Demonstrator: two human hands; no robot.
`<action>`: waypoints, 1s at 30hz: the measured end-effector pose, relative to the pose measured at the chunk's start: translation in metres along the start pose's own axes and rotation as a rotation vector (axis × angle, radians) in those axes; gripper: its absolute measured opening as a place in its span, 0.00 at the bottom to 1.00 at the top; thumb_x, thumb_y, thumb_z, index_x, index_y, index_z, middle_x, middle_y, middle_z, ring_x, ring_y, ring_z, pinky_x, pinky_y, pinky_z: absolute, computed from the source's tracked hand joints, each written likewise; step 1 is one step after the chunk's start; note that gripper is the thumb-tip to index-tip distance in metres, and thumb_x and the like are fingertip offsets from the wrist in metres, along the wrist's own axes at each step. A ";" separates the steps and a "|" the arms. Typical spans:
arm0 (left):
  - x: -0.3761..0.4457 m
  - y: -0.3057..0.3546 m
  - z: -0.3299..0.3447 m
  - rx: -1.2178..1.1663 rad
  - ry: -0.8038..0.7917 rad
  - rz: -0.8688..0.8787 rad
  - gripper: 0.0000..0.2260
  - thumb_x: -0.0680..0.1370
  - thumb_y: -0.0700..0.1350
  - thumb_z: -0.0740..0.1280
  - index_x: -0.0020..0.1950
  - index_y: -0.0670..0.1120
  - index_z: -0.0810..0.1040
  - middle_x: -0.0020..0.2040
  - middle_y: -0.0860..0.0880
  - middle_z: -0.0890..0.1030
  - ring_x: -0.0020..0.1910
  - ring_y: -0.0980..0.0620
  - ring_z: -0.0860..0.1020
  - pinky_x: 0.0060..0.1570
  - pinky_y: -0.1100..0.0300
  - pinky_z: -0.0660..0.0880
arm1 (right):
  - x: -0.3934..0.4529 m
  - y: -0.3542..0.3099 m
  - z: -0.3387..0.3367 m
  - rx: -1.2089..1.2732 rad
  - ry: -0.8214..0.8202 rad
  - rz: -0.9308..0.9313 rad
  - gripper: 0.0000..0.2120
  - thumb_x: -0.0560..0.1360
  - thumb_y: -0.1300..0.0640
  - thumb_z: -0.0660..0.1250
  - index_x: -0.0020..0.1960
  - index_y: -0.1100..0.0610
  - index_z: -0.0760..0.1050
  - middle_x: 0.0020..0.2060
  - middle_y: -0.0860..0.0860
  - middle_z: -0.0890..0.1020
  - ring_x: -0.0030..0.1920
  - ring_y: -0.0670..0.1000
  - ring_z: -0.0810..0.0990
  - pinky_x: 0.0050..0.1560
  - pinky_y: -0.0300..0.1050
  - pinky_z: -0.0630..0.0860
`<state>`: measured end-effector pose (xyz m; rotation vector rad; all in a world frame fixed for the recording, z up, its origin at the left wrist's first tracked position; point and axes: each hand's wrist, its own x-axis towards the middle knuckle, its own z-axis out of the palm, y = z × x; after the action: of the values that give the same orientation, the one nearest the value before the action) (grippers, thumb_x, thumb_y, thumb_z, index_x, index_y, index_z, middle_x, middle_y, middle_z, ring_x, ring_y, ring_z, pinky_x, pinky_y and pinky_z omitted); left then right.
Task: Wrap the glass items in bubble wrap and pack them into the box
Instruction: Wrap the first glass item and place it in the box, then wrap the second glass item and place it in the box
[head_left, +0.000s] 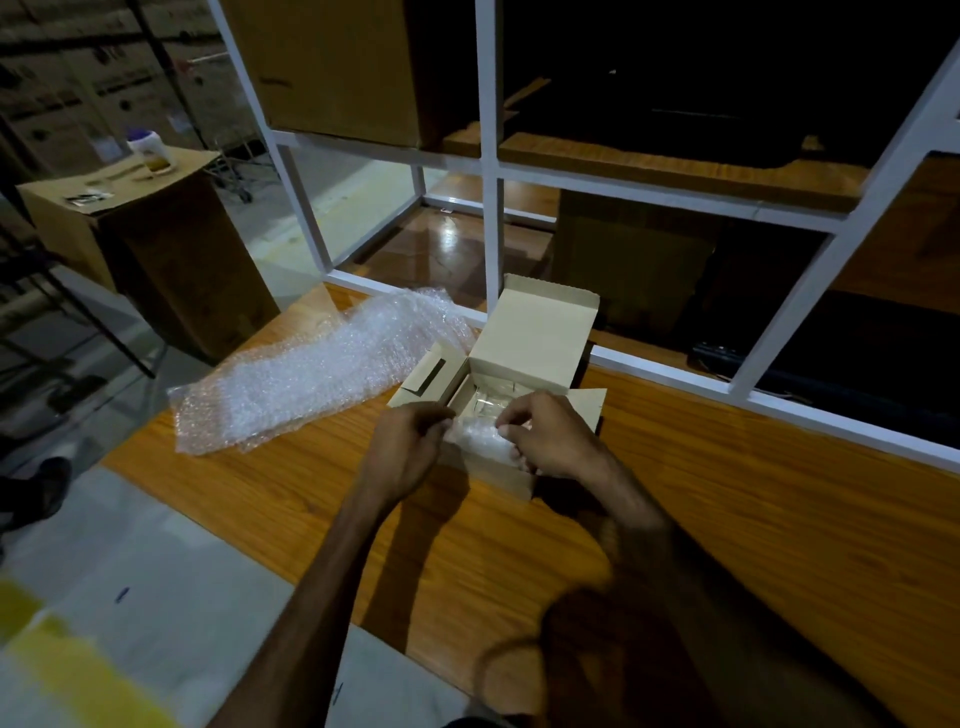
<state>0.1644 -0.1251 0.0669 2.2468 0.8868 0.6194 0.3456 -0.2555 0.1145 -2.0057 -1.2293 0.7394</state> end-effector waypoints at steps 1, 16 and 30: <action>-0.014 -0.006 -0.001 -0.104 0.097 -0.040 0.10 0.84 0.42 0.68 0.63 0.45 0.85 0.59 0.52 0.86 0.56 0.55 0.84 0.55 0.60 0.82 | -0.006 -0.003 0.006 0.036 0.007 -0.027 0.05 0.82 0.60 0.69 0.53 0.57 0.84 0.40 0.42 0.81 0.38 0.42 0.81 0.38 0.44 0.78; -0.052 -0.149 -0.097 0.182 0.378 -0.275 0.07 0.81 0.41 0.70 0.57 0.44 0.86 0.55 0.45 0.85 0.50 0.48 0.82 0.50 0.48 0.80 | -0.010 -0.050 0.123 0.182 -0.070 -0.070 0.07 0.82 0.53 0.69 0.49 0.50 0.85 0.38 0.43 0.83 0.40 0.44 0.82 0.47 0.53 0.83; 0.041 -0.219 -0.111 0.577 0.033 -0.108 0.16 0.80 0.48 0.72 0.68 0.48 0.82 0.67 0.41 0.77 0.65 0.39 0.73 0.58 0.39 0.76 | 0.044 -0.063 0.165 0.236 -0.002 0.006 0.06 0.82 0.53 0.69 0.49 0.49 0.85 0.42 0.44 0.86 0.42 0.45 0.85 0.50 0.61 0.83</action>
<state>0.0295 0.0725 -0.0029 2.6685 1.3255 0.3808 0.2059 -0.1538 0.0558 -1.8162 -1.0839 0.8483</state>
